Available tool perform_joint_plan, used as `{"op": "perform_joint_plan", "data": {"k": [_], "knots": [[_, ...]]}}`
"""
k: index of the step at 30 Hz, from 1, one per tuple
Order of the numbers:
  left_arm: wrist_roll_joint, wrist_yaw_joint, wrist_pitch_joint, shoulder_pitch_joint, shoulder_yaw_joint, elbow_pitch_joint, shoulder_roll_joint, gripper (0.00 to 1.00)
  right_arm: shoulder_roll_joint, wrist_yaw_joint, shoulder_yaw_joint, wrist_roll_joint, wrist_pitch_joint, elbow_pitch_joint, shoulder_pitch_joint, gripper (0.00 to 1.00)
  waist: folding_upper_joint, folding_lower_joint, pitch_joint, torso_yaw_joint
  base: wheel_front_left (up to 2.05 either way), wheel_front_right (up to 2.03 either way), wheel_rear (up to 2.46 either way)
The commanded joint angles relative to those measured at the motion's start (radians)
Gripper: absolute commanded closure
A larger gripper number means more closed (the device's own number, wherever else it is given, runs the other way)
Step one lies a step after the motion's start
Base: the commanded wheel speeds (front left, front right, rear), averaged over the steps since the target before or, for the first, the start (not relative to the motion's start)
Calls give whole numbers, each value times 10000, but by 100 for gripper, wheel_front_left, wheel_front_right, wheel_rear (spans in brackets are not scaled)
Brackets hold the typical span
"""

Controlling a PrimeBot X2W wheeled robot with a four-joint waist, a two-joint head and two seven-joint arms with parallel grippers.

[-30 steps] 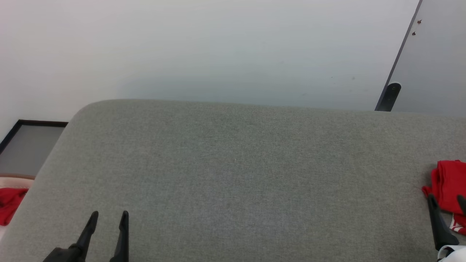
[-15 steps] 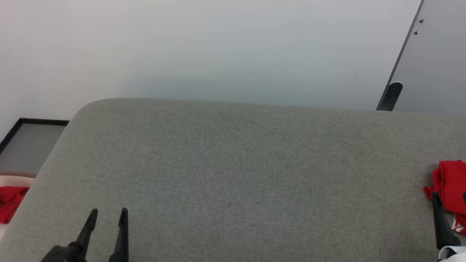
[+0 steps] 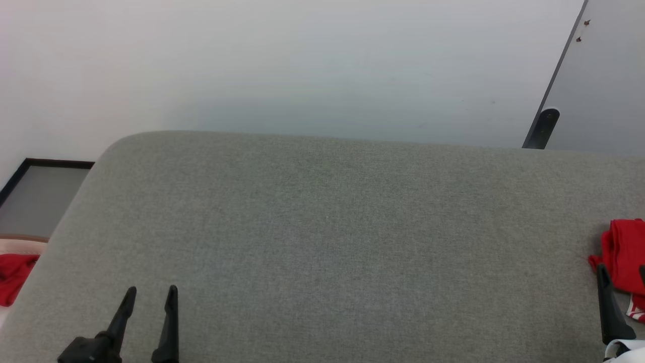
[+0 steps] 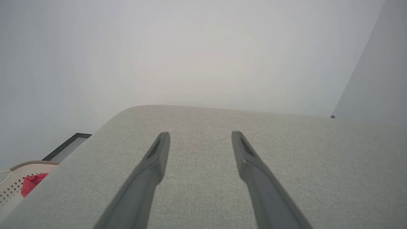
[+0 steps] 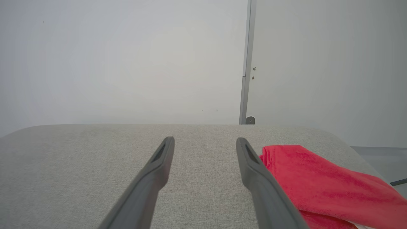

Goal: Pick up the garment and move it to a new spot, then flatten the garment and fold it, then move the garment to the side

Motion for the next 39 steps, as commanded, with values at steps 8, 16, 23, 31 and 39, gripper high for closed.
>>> {"op": "perform_joint_plan", "data": {"k": [8, 16, 23, 31, 39], "knots": [[-102, -129, -54, -28, 38, 110, -69, 0, -30, -12, 52, -68, 5, -4, -76, 0, 0, 0, -13, -44, 0, 0, 0], [-195, -109, 65, 179, -96, 532, -397, 100, 265, 0, 122, 120, 43, 441, 125, 100, 0, 0, -21, -64, 0, 0, 0], [-1348, -304, 402, -68, 135, 688, -647, 100, 433, -1, 117, 1348, 279, 625, -107, 100, 0, 0, 4, -90, 0, 0, 0], [-2542, -515, 759, -346, 381, 884, -912, 100, 606, -1, 146, 2641, 496, 792, -327, 100, 0, 0, 34, -120, 0, 0, 0], [-3624, -707, 1086, -598, 607, 1048, -1156, 100, 769, -2, 168, 3813, 698, 956, -531, 100, 0, 0, 63, -150, 0, 0, 0]]}}
